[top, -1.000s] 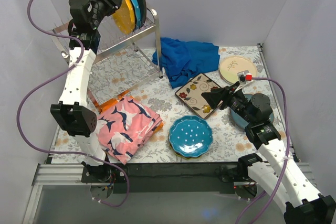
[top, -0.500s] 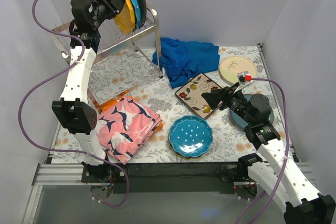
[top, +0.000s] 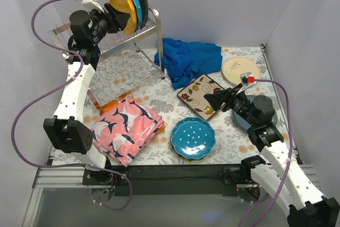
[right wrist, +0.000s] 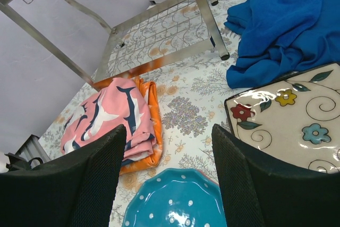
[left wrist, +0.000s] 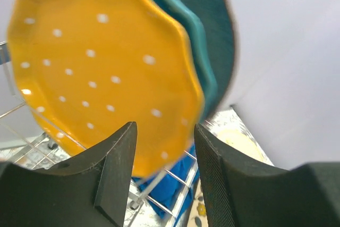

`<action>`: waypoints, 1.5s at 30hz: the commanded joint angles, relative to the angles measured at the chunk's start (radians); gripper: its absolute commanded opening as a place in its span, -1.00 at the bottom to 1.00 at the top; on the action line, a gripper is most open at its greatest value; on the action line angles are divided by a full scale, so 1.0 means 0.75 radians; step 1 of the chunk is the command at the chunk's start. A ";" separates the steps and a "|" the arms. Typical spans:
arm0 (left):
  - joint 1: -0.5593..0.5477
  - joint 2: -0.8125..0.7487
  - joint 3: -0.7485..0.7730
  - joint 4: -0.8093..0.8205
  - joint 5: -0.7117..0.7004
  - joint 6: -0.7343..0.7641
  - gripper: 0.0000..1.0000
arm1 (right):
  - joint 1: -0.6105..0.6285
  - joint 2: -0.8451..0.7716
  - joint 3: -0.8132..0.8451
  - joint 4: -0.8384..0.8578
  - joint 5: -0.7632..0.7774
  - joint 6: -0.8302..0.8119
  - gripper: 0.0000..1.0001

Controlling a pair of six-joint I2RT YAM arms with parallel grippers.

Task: Unload the plates from the dish rack
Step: Unload the plate from the dish rack.

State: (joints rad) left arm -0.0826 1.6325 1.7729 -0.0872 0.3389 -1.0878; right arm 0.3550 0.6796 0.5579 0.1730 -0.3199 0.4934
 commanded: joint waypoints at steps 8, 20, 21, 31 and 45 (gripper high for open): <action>-0.045 -0.033 -0.026 0.122 0.219 0.135 -0.14 | 0.007 -0.012 0.001 0.039 0.005 -0.014 0.42; -0.051 0.053 0.007 0.057 0.027 0.211 -0.25 | 0.009 -0.004 0.007 0.039 0.003 -0.020 0.42; -0.053 0.059 0.007 0.057 0.000 0.217 -0.26 | 0.009 -0.004 0.007 0.039 0.003 -0.020 0.42; -0.221 0.110 0.070 0.077 -0.376 0.425 -0.34 | 0.009 0.002 -0.008 0.045 0.013 -0.020 0.42; -0.244 0.214 0.144 0.030 -0.378 0.395 -0.38 | 0.009 0.006 -0.014 0.056 0.003 -0.022 0.43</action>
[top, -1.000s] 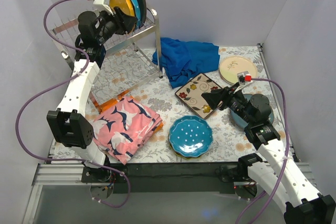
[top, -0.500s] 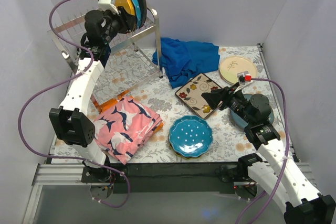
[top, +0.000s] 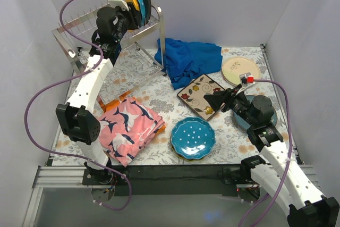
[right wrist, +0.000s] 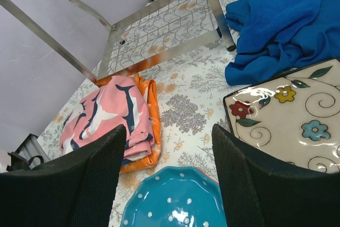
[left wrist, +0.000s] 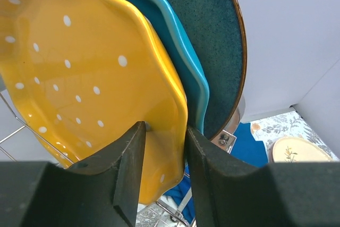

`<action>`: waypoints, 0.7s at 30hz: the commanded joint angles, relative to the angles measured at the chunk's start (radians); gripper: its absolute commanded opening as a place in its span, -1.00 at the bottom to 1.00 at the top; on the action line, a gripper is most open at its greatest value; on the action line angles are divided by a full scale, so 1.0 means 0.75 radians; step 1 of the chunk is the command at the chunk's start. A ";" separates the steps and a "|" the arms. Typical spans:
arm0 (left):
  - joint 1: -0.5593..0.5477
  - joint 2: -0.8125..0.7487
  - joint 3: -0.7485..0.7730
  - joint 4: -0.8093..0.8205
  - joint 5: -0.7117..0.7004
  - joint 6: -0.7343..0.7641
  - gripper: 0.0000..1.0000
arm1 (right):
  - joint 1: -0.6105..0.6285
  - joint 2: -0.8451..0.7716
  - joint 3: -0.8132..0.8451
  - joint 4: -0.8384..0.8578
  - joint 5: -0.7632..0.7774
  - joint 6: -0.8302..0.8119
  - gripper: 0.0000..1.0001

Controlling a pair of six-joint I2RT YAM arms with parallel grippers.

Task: Unload the plates from the dish rack
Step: Unload the plate from the dish rack.

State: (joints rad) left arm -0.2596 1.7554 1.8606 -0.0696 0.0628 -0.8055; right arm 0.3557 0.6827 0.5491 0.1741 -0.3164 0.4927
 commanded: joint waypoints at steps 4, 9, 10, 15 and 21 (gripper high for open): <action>-0.008 0.061 0.051 -0.005 0.033 -0.014 -1.00 | 0.006 0.020 0.016 0.062 0.001 -0.017 0.43; 0.013 0.030 0.086 -0.018 0.078 -0.108 -1.00 | 0.012 0.086 0.059 0.071 -0.028 0.014 0.42; 0.035 0.014 0.092 -0.014 0.127 -0.128 -1.00 | 0.015 0.100 0.090 0.071 -0.030 0.016 0.42; 0.056 -0.015 0.098 0.007 0.176 -0.174 -1.00 | 0.108 0.219 0.243 0.064 0.013 0.010 0.41; 0.056 -0.154 -0.094 0.148 0.190 -0.180 -1.00 | 0.239 0.415 0.416 0.065 0.193 -0.070 0.41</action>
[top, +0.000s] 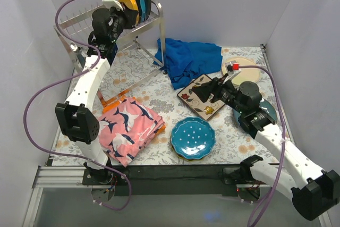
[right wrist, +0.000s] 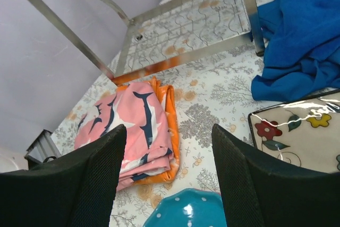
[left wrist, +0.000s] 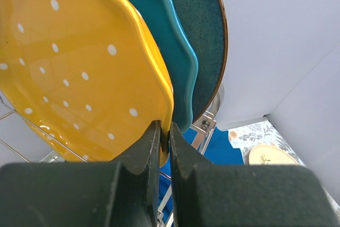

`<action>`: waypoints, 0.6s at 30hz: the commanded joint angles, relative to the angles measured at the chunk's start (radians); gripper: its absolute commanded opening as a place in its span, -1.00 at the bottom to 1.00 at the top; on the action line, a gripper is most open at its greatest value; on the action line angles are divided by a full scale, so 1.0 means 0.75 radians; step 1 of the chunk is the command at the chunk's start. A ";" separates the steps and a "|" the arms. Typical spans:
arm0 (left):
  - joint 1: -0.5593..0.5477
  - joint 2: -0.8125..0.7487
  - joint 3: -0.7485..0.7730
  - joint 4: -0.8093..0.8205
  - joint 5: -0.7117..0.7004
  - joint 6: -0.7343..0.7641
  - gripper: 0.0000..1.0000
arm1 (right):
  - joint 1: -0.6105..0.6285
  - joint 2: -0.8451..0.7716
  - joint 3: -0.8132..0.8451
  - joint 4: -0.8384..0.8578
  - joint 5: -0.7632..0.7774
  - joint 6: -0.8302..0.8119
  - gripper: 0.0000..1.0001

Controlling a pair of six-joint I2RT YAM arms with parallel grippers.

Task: Unload the plates from the dish rack
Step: Unload the plate from the dish rack.

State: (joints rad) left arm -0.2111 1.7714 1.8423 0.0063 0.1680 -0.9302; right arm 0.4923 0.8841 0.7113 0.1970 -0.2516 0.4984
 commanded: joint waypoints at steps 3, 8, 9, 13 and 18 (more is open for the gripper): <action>-0.007 -0.192 -0.053 0.041 0.036 -0.007 -1.00 | 0.151 0.281 0.407 0.009 0.251 -0.194 0.40; -0.007 -0.204 -0.045 0.041 0.034 -0.003 -1.00 | 0.247 0.632 0.812 0.030 0.329 -0.460 0.44; -0.007 -0.206 -0.051 0.043 0.042 -0.003 -1.00 | 0.252 0.686 0.881 0.028 0.329 -0.509 0.46; -0.009 -0.206 -0.096 0.065 0.052 0.003 -1.00 | 0.256 0.907 1.290 0.048 0.321 -0.580 0.48; -0.007 -0.284 -0.204 0.137 0.058 0.005 -1.00 | 0.260 1.222 1.706 -0.017 0.327 -0.622 0.45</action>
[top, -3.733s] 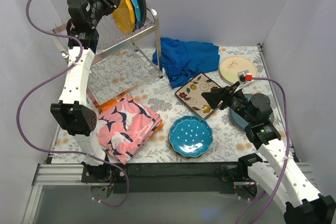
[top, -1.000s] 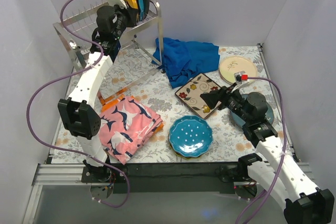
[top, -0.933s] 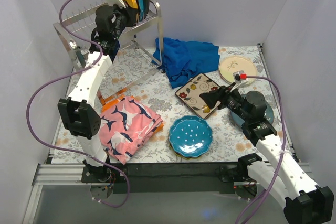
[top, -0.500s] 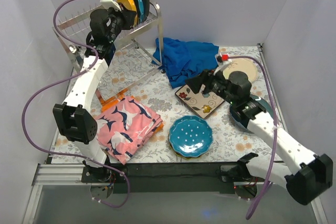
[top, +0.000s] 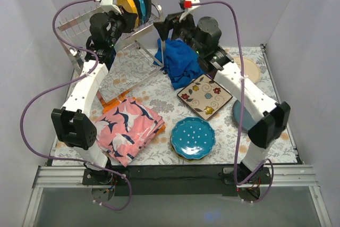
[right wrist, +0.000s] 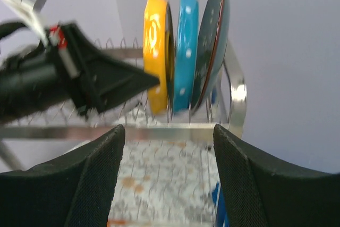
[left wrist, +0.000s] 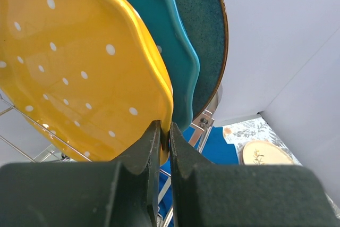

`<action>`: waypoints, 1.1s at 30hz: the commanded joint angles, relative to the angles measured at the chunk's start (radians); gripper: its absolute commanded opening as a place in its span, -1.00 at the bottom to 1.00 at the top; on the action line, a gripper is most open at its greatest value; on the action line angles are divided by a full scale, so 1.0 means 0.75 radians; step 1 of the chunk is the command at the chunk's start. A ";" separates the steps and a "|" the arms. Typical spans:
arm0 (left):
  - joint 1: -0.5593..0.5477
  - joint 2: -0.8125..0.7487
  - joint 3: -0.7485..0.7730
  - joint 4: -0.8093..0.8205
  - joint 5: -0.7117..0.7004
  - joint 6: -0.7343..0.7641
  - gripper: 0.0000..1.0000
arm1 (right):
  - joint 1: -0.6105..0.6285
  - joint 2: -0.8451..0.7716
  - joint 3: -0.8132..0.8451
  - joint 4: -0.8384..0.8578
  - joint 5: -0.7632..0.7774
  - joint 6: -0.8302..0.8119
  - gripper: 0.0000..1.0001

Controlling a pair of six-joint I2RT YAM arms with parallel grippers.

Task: Unload the plates from the dish rack
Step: Unload the plate from the dish rack.

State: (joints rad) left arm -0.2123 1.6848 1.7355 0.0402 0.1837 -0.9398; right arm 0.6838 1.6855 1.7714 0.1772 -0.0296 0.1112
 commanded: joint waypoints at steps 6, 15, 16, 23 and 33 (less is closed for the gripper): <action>-0.007 -0.226 -0.119 0.112 0.064 0.014 -1.00 | 0.054 0.417 0.669 0.007 -0.006 -0.220 0.38; -0.007 -0.260 -0.181 0.141 0.052 0.034 -1.00 | 0.101 0.597 0.794 0.201 0.003 -0.259 0.32; -0.009 -0.266 -0.189 0.141 0.060 0.032 -1.00 | 0.103 0.616 0.828 0.222 0.015 -0.263 0.31; -0.009 -0.295 -0.230 0.163 0.082 0.007 -1.00 | 0.103 0.716 0.860 0.338 0.099 -0.259 0.28; -0.011 -0.316 -0.260 0.186 0.115 0.003 -1.00 | 0.101 0.769 0.892 0.420 0.054 -0.271 0.28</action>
State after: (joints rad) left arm -0.2127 1.5597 1.5497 0.1455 0.2184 -0.9249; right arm 0.7605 2.2601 2.3939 0.3977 0.0158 -0.0750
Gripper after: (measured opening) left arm 0.051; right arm 0.642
